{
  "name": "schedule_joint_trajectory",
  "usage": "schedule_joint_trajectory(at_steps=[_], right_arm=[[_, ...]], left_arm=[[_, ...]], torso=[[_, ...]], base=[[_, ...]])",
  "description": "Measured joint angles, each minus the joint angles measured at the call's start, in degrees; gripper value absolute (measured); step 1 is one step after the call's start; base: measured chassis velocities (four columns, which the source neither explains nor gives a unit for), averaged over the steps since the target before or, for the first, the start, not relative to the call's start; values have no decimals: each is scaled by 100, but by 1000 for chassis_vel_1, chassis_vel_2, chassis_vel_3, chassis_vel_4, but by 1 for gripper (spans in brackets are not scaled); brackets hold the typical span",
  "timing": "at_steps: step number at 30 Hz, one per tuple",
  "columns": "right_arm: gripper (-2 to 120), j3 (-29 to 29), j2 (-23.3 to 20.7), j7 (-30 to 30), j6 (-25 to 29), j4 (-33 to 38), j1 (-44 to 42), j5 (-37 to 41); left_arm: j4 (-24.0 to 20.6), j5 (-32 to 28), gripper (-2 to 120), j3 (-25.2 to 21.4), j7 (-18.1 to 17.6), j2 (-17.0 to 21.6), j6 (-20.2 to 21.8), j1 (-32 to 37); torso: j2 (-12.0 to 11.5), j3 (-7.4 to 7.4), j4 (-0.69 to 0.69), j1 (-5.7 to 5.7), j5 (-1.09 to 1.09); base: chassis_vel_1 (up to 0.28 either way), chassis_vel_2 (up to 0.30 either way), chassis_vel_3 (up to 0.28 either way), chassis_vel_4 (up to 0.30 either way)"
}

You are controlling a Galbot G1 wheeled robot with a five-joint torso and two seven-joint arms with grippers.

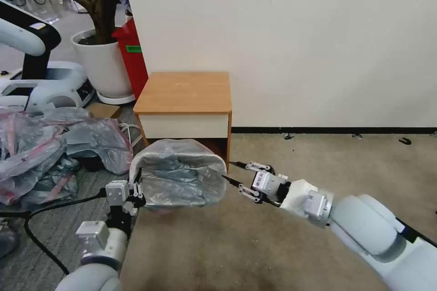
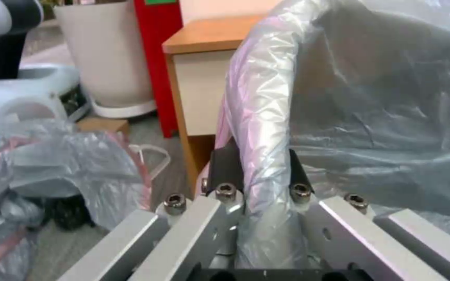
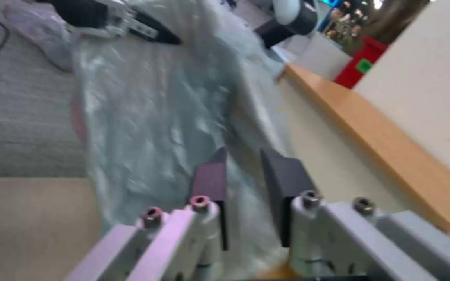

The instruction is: Pick up the garbage bag from the table and place it over the trash can.

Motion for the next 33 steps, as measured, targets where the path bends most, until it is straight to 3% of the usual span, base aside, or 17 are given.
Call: schedule_joint_trajectory(at_steps=[6,13,20,33], right_arm=[[0,-720,135,60,-136,-205,410,-168],[0,-1419,337,152,-490,-590,1145,-171],[0,-2173,608,239,-1215,-1049,1952,-117],[0,-2700,879,91,-1727,-1389,2529,-543]], left_arm=[[201,358,3,117,39,-128,-56,-45],[381,696,3,224,52,-238,-92,-151],[460,862,3,286,59,-362,-144,-178],[426,863,3,251,56,-392,-146,-180]], torso=[[0,0,0,0,0],[0,1,0,0,0],[0,1,1,0,0],[0,1,0,0,0]], base=[[0,0,0,0],[0,0,0,0],[0,0,0,0],[0,0,0,0]])
